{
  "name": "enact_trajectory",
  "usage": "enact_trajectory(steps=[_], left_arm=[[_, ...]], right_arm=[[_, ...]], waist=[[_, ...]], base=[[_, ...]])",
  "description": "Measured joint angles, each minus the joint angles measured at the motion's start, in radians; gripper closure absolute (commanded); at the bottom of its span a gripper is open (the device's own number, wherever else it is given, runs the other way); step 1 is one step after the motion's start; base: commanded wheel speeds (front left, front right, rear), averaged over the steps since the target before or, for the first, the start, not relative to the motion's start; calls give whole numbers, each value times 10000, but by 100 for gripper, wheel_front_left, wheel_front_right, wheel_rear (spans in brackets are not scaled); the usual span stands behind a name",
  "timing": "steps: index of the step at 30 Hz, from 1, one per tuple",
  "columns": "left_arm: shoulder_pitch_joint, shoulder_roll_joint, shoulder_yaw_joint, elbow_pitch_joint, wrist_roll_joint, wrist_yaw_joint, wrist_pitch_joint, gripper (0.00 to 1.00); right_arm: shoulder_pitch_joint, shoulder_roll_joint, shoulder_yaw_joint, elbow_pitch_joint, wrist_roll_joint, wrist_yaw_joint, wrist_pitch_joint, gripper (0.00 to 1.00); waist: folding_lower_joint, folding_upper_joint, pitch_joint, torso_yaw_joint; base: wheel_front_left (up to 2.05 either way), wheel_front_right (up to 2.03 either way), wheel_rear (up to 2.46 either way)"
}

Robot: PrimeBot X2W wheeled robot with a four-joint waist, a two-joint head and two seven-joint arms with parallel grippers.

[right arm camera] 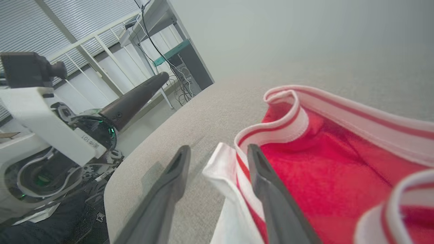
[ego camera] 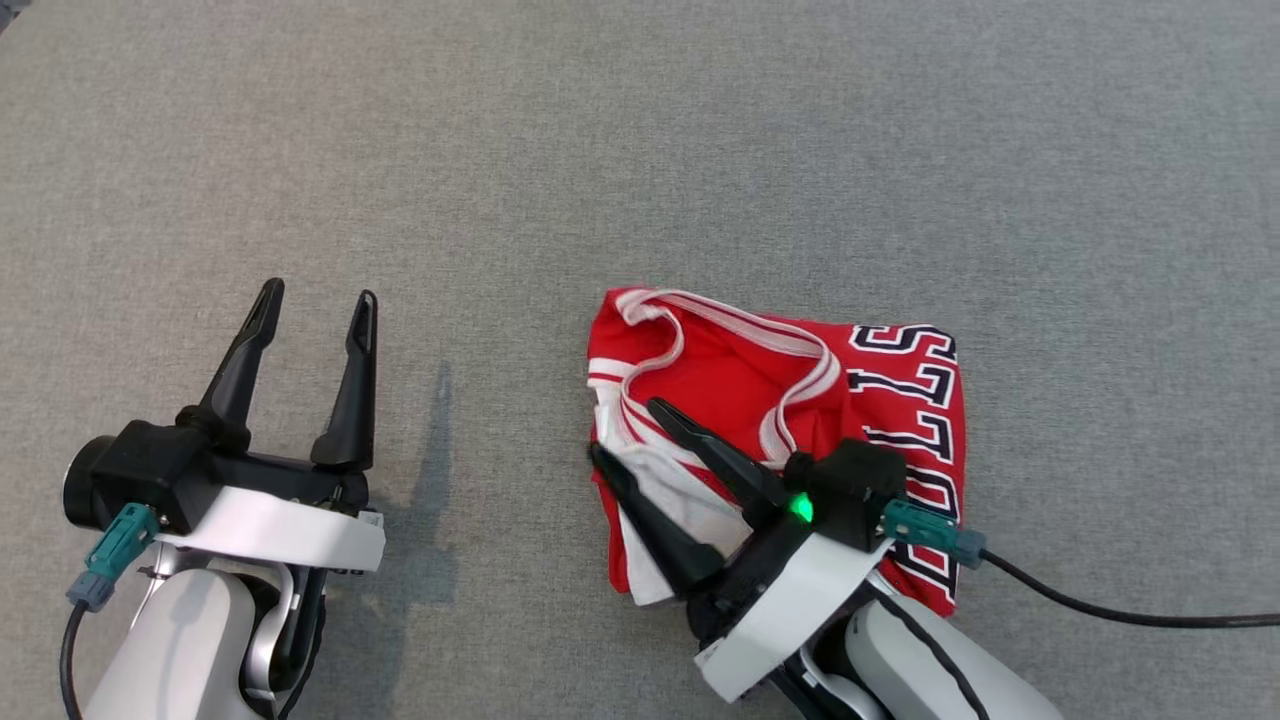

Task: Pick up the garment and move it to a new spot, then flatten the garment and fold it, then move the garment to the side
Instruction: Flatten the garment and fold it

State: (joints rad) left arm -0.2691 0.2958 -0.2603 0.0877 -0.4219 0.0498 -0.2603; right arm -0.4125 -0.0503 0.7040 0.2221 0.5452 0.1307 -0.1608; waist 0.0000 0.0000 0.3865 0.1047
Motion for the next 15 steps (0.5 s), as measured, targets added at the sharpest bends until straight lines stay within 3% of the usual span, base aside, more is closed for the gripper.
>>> enact_trajectory(steps=[4,8,15], left_arm=[[0,-13,109,69,35,-4,-15,0],[6,-12,247,84,88,-10,-15,0],[229,-8,608,61,226,107,-31,0]], right_arm=[[-145,17,470,-600,-35,0,-196,0],[-86,-73,278,-1549,-249,0,-355,0],[777,-556,-2374,-2915,-999,0,-435,0]], waist=[[0,0,-76,-162],[0,0,-196,-327],[0,0,-497,-582]], base=[[0,0,0],[0,0,0],[0,0,0]])
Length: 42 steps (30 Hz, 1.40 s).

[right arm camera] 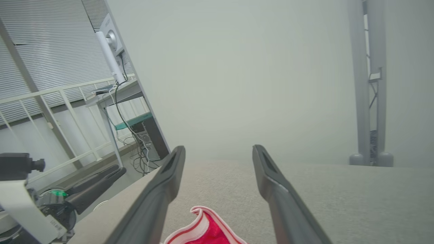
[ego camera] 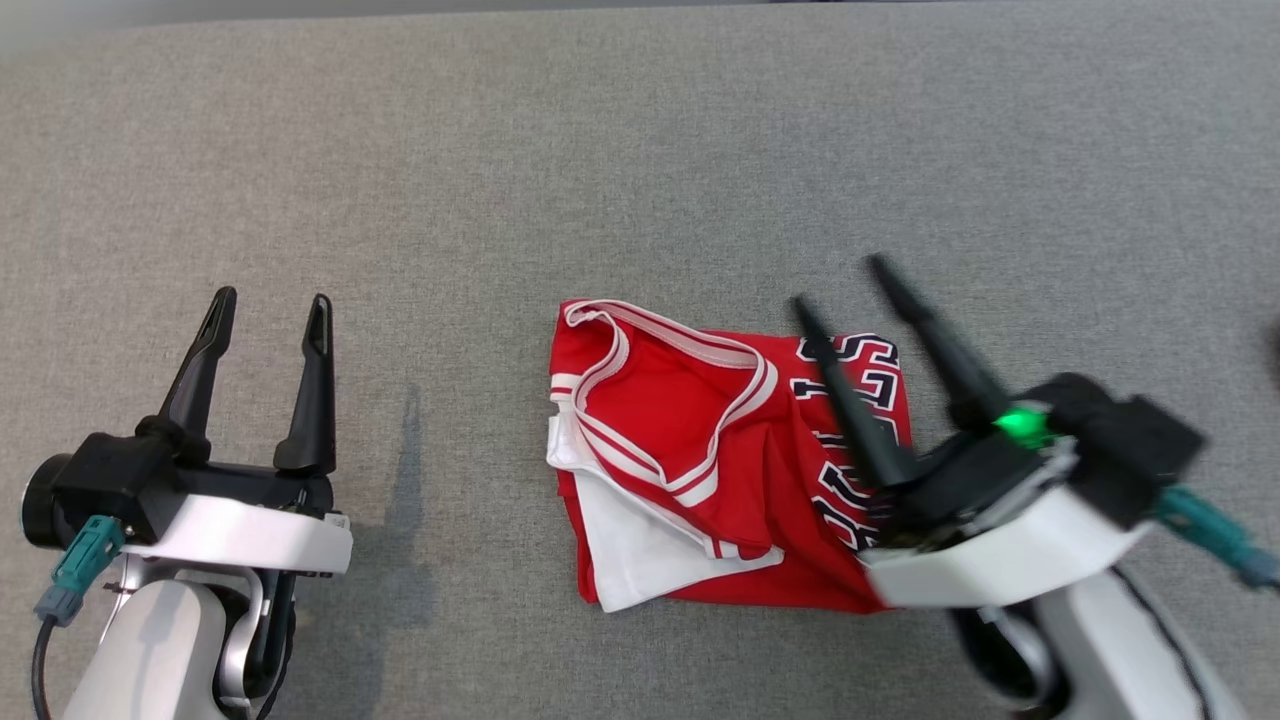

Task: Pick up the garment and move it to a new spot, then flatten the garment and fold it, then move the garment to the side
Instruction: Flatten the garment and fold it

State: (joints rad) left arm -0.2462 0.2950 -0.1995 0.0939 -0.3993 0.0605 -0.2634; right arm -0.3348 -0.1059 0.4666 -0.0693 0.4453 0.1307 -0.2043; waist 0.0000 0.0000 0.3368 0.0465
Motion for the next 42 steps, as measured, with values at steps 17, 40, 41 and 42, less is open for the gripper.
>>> enact_trajectory(steps=[17,40,41,42], left_arm=[[596,125,71,-272,284,161,44,0],[672,209,-276,-754,297,301,343,0],[630,201,-282,-755,297,301,343,0],[593,190,-297,-757,297,301,341,0]], right_arm=[[2184,-380,-5244,-163,-1939,0,1024,0],[1599,-629,-3726,732,-1695,0,1425,100],[1465,-635,-3404,878,-1632,0,1425,100],[1333,-644,-3028,1043,-1609,0,1425,100]], waist=[[0,0,-605,-178],[0,0,-424,60],[0,0,-380,91],[0,0,-337,125]], base=[[0,0,0],[0,0,0],[0,0,0],[0,0,0]])
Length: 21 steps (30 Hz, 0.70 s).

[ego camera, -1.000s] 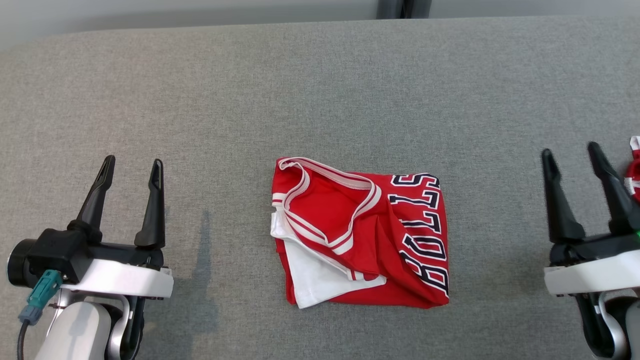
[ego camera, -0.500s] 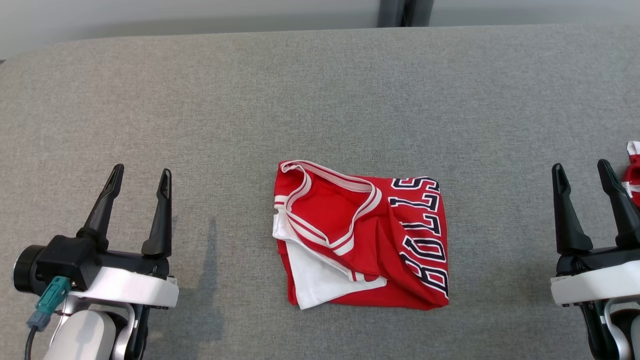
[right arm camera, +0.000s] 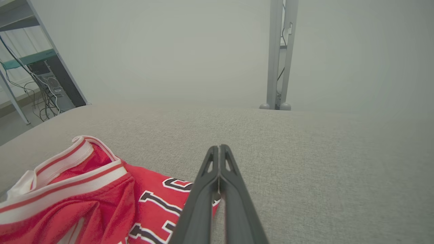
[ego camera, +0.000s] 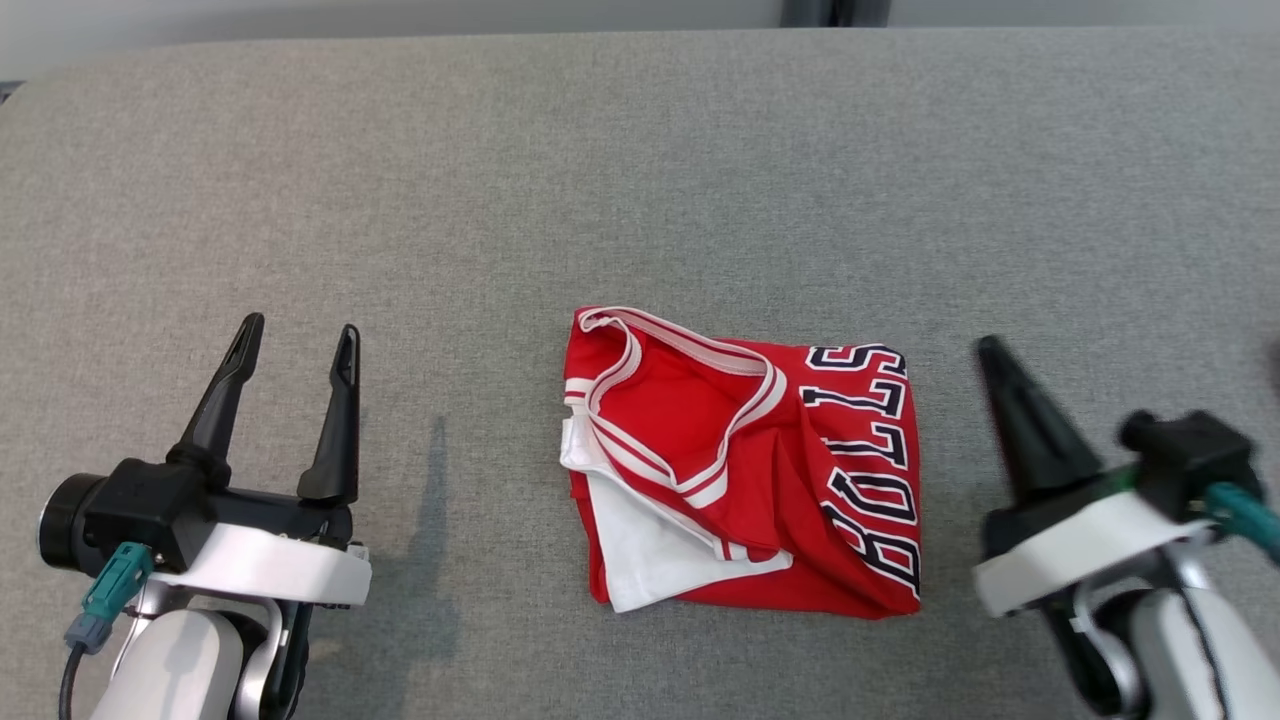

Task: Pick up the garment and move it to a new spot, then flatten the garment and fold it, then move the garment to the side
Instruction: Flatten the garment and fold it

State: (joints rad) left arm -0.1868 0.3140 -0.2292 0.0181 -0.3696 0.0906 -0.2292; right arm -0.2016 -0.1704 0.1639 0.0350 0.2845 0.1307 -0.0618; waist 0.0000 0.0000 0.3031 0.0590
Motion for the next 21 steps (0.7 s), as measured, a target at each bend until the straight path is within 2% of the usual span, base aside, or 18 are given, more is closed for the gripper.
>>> enact_trajectory(steps=[6,15,21], left_arm=[[-226,-134,-167,56,0,-31,-44,0],[-401,-222,-194,257,-23,-96,-148,0],[-412,-247,-163,380,-79,-107,-194,0]], right_arm=[[-876,44,2017,1198,337,2,-150,100],[-1615,6,3494,2638,878,0,-443,100],[-1692,-81,4426,2895,1091,0,-673,100]], waist=[[0,0,286,241],[0,0,557,570],[0,0,581,566]], base=[[0,0,0],[0,0,0],[0,0,0]])
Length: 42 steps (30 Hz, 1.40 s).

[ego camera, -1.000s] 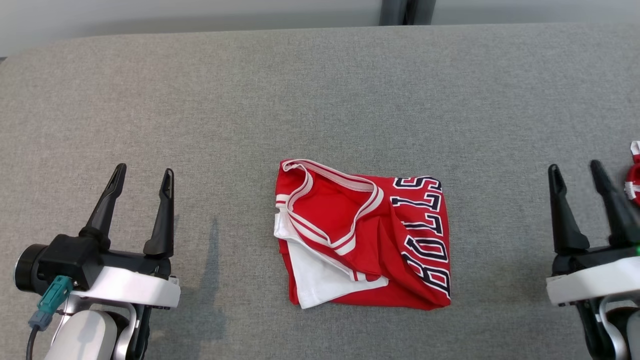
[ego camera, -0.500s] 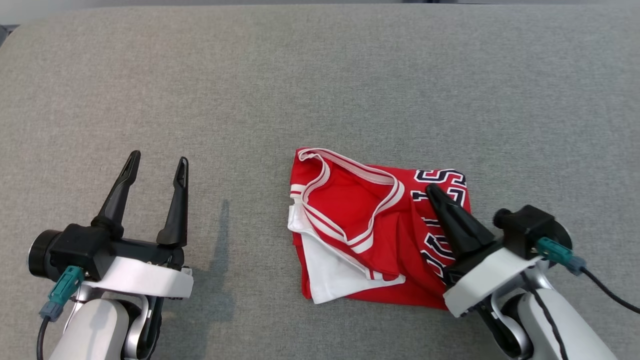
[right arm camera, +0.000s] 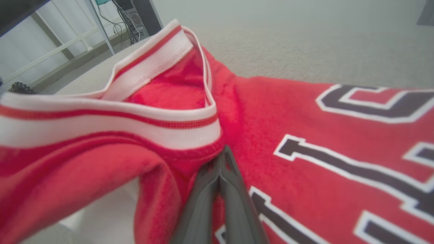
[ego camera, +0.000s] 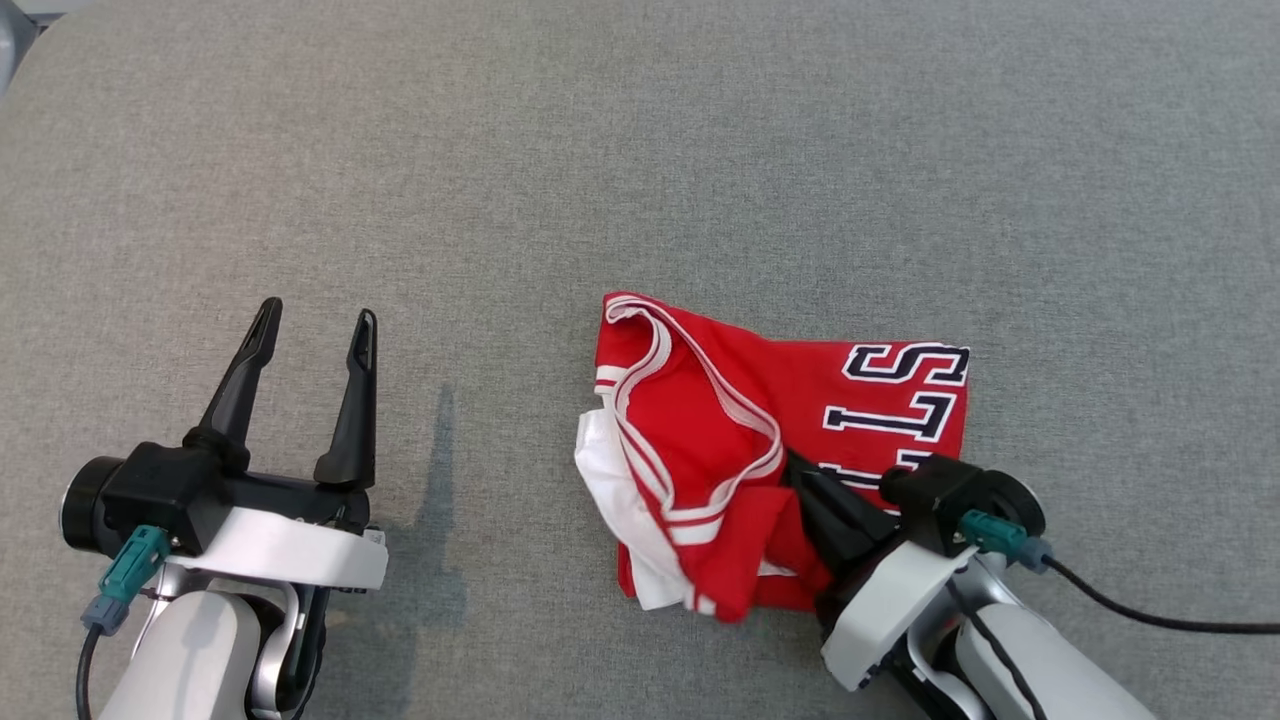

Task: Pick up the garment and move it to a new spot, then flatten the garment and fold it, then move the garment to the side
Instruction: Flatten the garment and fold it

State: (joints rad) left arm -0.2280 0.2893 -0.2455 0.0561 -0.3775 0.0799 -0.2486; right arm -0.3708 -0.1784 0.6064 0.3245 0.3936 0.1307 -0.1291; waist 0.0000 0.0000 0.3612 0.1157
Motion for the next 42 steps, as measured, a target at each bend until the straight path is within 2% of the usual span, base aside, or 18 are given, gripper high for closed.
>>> enact_trajectory(steps=[10,14,18,28,29,31,32,36,42], left_arm=[[-28,-19,12,161,-15,-56,-73,0],[-28,-21,19,221,-17,-77,-79,0],[-6,13,92,240,-17,-58,-86,0],[428,146,174,31,-13,157,-79,0],[476,159,167,4,-13,173,-65,0],[587,186,136,-73,0,197,-8,0],[625,190,109,-111,4,242,23,0],[930,228,56,-228,4,332,123,0],[1337,290,36,-286,-19,443,232,0]], right_arm=[[685,-15,734,-1110,-238,0,-31,100],[1028,52,679,-1565,-224,0,42,100],[1275,173,-336,-1979,-337,0,-82,100],[1679,395,-4220,-2782,-1072,0,-104,100],[1726,416,-4537,-2821,-1095,0,-79,83],[1788,441,-5001,-2847,-1227,0,-15,35],[1821,454,-5191,-2869,-1239,0,54,0],[2146,560,-5739,-3007,-1425,0,178,0],[2781,696,-6027,-3173,-1557,0,407,0]], waist=[[0,0,-83,-180],[-1,0,-167,-264],[0,0,-356,-365],[0,0,-1036,-670],[0,0,-1111,-688],[0,0,-1263,-717],[0,0,-1336,-725],[0,0,-1724,-745],[0,0,-2253,-762]], base=[[0,0,0],[0,0,0],[0,0,0],[0,0,0],[0,0,0],[0,0,0],[0,0,0],[0,0,0],[0,0,0]])
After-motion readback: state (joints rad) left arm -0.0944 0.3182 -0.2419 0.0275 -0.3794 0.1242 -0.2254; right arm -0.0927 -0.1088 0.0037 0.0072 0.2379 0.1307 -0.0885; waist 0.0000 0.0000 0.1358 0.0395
